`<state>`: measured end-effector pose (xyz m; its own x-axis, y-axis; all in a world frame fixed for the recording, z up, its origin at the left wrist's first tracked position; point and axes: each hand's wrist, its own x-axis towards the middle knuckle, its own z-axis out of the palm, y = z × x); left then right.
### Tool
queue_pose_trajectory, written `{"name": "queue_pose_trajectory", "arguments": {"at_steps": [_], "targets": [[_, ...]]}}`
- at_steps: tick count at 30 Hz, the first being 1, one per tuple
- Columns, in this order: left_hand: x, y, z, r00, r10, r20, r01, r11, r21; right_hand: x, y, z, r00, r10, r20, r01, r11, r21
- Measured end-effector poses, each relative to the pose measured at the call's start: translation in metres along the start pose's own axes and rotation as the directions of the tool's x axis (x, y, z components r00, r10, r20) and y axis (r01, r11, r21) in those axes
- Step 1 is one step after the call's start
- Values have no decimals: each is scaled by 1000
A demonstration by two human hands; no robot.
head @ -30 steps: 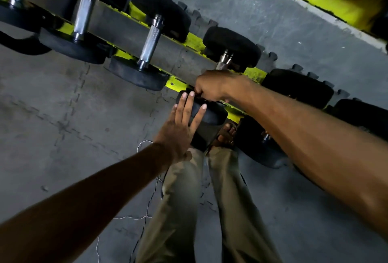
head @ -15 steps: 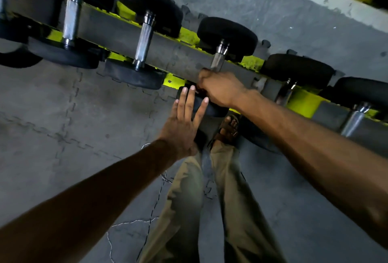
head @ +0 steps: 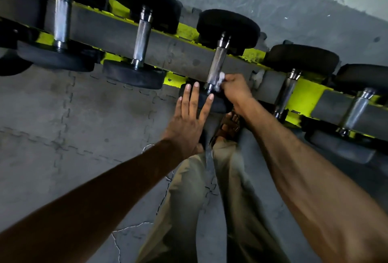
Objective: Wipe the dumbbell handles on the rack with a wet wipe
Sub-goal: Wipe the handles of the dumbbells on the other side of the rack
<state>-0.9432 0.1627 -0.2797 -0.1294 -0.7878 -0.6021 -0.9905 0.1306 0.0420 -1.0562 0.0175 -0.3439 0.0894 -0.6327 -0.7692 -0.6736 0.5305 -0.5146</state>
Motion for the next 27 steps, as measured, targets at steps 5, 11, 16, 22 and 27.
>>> {"name": "queue_pose_trajectory", "arguments": {"at_steps": [5,11,16,22,27], "targets": [[0,-1,3,1000,9,-15,-9,1000,-14,45,-32,-12,946,138,293,-315,609,728],[3,-1,13,998,31,-55,-31,1000,6,66,-41,2,963,109,246,-266,249,931],[1,-5,10,999,32,3,-32,999,-29,43,-23,14,965,235,114,-209,430,878],[1,-7,3,999,41,-6,-42,999,-26,70,-47,-7,961,177,214,-266,365,892],[0,-1,10,1000,20,-16,-20,1000,0,43,-1,12,980,194,51,-188,793,579]]}}
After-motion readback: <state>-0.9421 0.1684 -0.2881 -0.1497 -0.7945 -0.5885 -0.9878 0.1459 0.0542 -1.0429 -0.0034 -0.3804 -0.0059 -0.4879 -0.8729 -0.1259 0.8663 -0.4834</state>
